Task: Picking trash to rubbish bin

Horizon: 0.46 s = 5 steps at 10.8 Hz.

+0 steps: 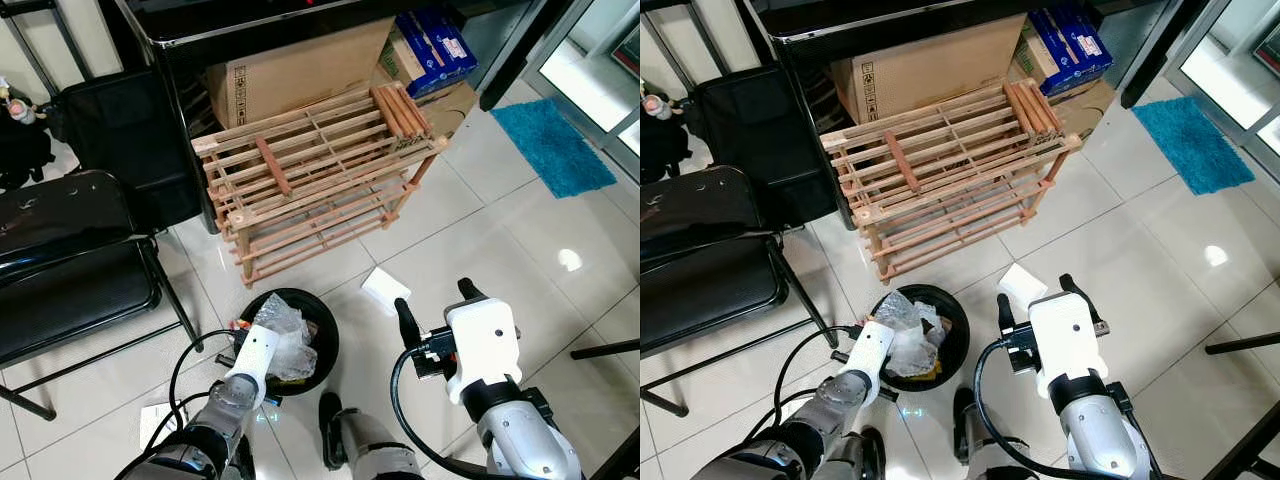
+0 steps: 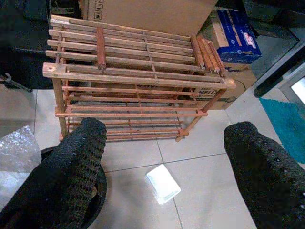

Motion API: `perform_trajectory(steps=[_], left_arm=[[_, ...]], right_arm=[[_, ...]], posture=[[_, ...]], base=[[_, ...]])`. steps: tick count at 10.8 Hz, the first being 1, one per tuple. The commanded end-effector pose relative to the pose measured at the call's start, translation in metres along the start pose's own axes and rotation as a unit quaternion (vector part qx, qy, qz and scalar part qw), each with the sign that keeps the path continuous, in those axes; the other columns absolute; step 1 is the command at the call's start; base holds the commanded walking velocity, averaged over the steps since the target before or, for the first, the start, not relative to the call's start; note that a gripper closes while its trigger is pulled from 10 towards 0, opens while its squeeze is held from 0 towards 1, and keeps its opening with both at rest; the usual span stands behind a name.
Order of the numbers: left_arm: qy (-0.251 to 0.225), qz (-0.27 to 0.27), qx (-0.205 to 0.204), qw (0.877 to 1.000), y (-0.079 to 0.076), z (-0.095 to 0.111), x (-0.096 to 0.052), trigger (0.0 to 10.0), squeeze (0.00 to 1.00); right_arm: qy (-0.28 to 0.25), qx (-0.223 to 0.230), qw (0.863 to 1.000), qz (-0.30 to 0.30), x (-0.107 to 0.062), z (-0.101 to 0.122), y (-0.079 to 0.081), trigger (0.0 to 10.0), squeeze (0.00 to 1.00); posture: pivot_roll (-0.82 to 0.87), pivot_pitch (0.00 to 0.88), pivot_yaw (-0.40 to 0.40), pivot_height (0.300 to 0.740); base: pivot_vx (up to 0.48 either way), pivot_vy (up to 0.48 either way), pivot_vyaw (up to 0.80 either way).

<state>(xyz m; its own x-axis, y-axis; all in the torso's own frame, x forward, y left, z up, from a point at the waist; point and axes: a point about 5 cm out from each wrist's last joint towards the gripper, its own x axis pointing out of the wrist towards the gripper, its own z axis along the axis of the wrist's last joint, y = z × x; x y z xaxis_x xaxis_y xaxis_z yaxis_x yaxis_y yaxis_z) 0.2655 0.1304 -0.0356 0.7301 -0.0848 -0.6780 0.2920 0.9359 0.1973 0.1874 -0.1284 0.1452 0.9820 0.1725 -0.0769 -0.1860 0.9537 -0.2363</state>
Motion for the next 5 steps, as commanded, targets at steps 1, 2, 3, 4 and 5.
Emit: perform_trajectory(steps=[1,2,3,4,5], left_arm=[[0.016,-0.007,0.000,1.000,-0.0071,-0.0109,-0.0018,0.0,0.00],[0.017,-0.004,0.005,1.000,-0.0058,-0.0103,-0.0016,0.0,0.00],[0.019,-0.005,0.005,1.000,-0.0055,-0.0102,-0.0015,8.7,1.00],[0.021,-0.003,0.006,1.000,-0.0052,-0.0106,-0.0015,10.0,1.00],[0.023,0.002,0.011,1.000,-0.0036,-0.0115,-0.0016,10.0,1.00]], right_arm=[[0.016,-0.002,1.000,-0.001,-0.0026,-0.0054,-0.0031,10.0,0.00],[0.015,-0.003,1.000,-0.002,-0.0024,-0.0054,-0.0035,10.0,0.00],[0.016,-0.003,1.000,-0.003,-0.0023,-0.0056,-0.0036,10.0,0.00],[0.019,0.000,1.000,0.002,-0.0026,-0.0064,-0.0025,10.0,0.00],[0.033,0.013,0.999,0.031,-0.0040,-0.0102,0.0042,10.0,0.00]], posture=[[-0.11,0.307,-0.131,0.740],[-0.11,0.305,-0.129,0.740],[-0.11,0.305,-0.129,0.740],[-0.11,0.305,-0.129,0.740],[-0.11,0.305,-0.129,0.740]], base=[[0.000,0.000,0.00],[0.000,0.000,0.00],[0.000,0.000,0.00],[0.000,0.000,0.00],[0.000,0.000,0.00]])
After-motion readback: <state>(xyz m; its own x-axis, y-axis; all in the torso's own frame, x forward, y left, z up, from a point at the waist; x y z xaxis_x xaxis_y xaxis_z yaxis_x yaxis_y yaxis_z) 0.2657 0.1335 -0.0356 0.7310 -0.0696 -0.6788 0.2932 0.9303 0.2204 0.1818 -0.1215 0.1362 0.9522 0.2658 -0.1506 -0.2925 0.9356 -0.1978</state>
